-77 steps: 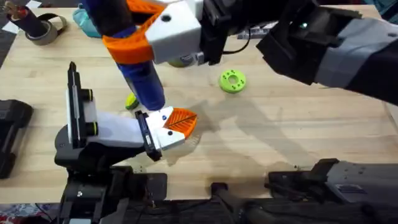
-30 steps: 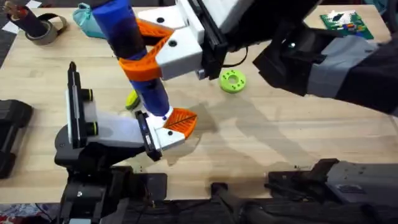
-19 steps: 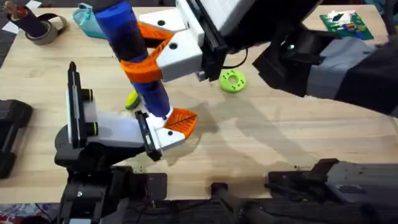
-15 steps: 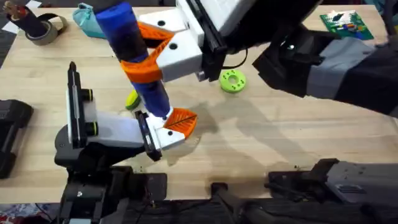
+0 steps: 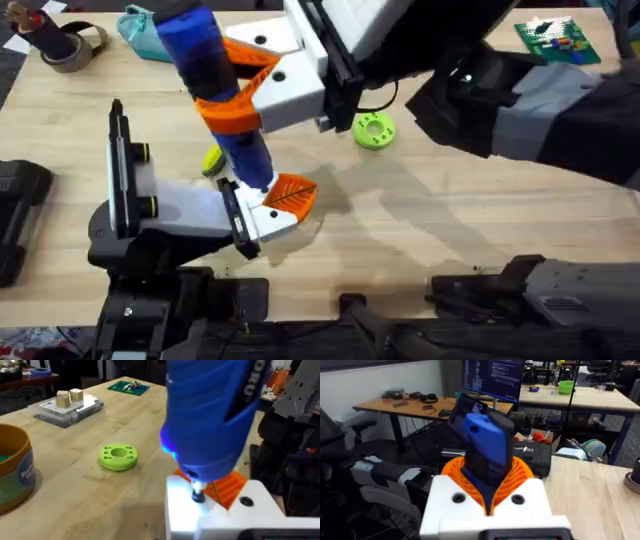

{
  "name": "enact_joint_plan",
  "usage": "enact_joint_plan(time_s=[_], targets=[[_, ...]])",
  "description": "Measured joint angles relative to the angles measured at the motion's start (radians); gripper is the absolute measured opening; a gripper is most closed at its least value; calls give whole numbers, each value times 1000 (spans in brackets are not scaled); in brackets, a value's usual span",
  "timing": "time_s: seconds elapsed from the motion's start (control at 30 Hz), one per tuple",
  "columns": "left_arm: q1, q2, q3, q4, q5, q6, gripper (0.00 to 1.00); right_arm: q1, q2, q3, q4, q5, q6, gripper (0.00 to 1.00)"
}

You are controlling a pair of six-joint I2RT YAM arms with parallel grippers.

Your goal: Pick up the gripper from the table and insert it into the empty holder that is missing its gripper. Then pick up a screw, insert it into the mounting hole, and use the screwdriver to tighten it. Finally, clean up the table by picking up the vegetable and placing it into the bucket.

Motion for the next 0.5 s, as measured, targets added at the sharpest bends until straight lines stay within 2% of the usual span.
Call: enact_joint_plan(time_s=[0.5], targets=[[0, 0, 0, 0, 0, 0, 4, 0, 0, -4, 2, 7, -8, 23]])
